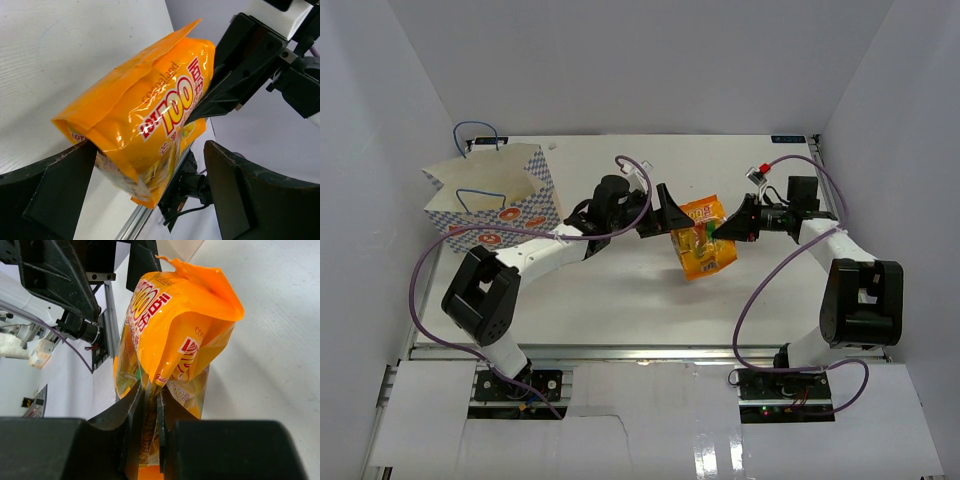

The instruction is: Place the snacks into the paper bag

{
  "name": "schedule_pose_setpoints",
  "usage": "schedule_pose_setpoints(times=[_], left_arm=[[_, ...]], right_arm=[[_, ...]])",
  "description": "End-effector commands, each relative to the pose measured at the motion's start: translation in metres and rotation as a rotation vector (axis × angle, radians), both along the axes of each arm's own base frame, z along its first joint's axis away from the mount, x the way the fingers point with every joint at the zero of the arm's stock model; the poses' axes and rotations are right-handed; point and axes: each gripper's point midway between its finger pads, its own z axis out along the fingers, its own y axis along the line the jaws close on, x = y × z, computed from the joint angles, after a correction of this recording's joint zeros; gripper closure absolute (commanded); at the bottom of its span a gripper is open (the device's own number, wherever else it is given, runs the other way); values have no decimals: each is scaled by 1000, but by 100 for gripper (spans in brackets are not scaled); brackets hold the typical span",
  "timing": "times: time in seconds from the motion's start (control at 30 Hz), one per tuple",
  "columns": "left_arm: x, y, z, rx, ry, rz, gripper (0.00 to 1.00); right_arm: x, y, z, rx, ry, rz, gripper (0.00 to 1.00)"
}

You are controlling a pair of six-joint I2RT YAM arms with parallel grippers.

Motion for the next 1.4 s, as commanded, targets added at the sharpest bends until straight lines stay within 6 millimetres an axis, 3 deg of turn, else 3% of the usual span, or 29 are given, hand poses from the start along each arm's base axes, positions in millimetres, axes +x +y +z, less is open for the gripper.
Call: schedule_pose_setpoints(times=[0.0, 0.23, 0.37, 0.57, 0.6, 0.63, 0.83, 0.87, 1.07, 1.2, 1.37], left_arm=[[-9, -9, 22, -77, -76, -58, 2], [-8, -12, 16, -66, -73, -42, 5], [-11, -16, 12, -69, -57, -70, 23], [-13, -24, 18, -93, -59, -113, 57], [-14, -25, 19, -97, -62, -119, 57], [-15, -25, 21, -101, -66, -124, 65], [-23, -22, 35, -129, -107, -149, 90], [-24, -21, 35, -129, -111, -150, 100], [-33, -14, 42, -138, -131, -156, 100], [-37, -10, 29, -120, -107, -146, 100], [-40, -8, 17, -105, -80, -151, 100]], right_arm=[[-12, 10, 38, 78, -80, 108, 92], [-21, 27, 54, 78, -124, 166, 92], [-19, 31, 49, 61, -133, 155, 92], [-22, 38, 28, 33, -87, 146, 92], [-21, 38, 27, 28, -86, 140, 92], [-21, 40, 25, 23, -83, 140, 90], [-12, 39, 13, -24, -58, 104, 72], [-9, 39, 10, -31, -50, 100, 70], [-1, 36, -10, -92, -11, 75, 58], [2, 36, -20, -117, 8, 74, 49], [0, 39, -31, -135, 25, 86, 47]])
